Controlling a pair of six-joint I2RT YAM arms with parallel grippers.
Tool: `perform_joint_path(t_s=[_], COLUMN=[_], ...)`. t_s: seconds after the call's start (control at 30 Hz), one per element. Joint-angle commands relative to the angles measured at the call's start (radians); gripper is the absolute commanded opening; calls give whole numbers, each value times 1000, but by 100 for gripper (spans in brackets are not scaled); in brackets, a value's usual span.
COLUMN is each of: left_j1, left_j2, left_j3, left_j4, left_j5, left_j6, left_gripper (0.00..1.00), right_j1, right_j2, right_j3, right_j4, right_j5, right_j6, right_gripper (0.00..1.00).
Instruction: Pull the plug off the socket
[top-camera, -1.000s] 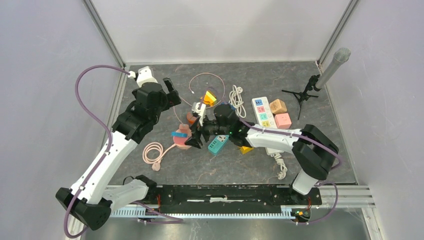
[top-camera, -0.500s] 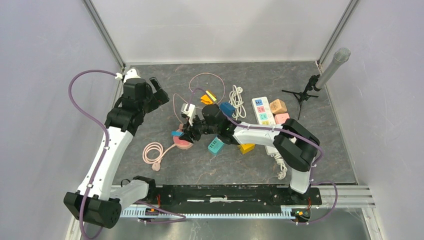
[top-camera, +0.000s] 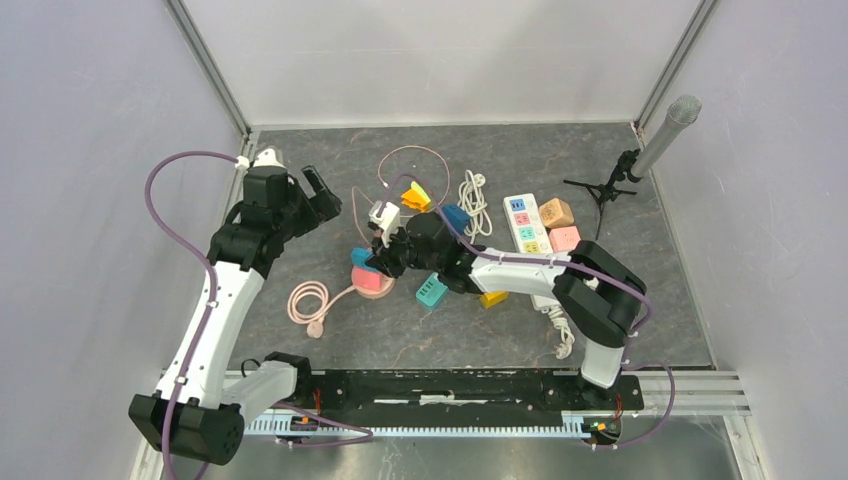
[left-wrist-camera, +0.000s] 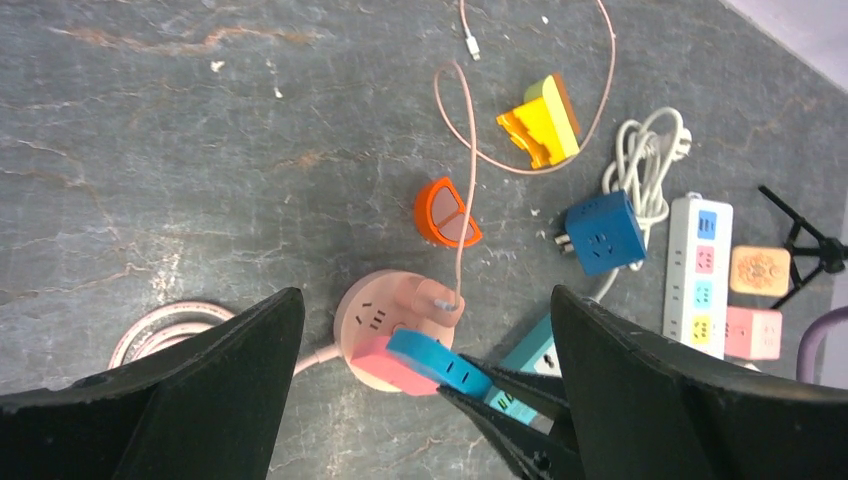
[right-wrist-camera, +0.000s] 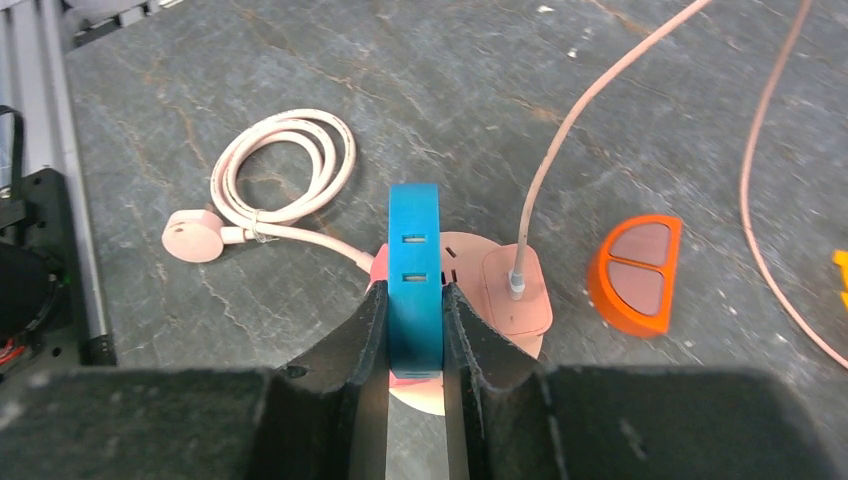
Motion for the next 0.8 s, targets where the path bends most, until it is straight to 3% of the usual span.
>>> perform_joint_path(t_s=[0.0,0.23,0.4,0.57,0.77], left_j1=[4,3,3,2,2], left_j2=[-14,6,15,11,31], left_j3=[-20,-125,-250,-383,-485], left_j4=[29,90,175,290,407], left_j5=[133,237,328,407,442], left_j6=[67,0,-90,-183,-264], left_gripper=[98,95,87,81,67], right_j1=[-5,-5,-6,-7,-7], right_j2=[-88,-122,-114,-88,-70], right_j3=[-38,-89,-76,-59,-44], right_j4=[37,11,-29,-35,-18], right_j5=[172,367,409,344,253], right_j6=[17,81,162,231,287], right_gripper=[0,0,0,0,0])
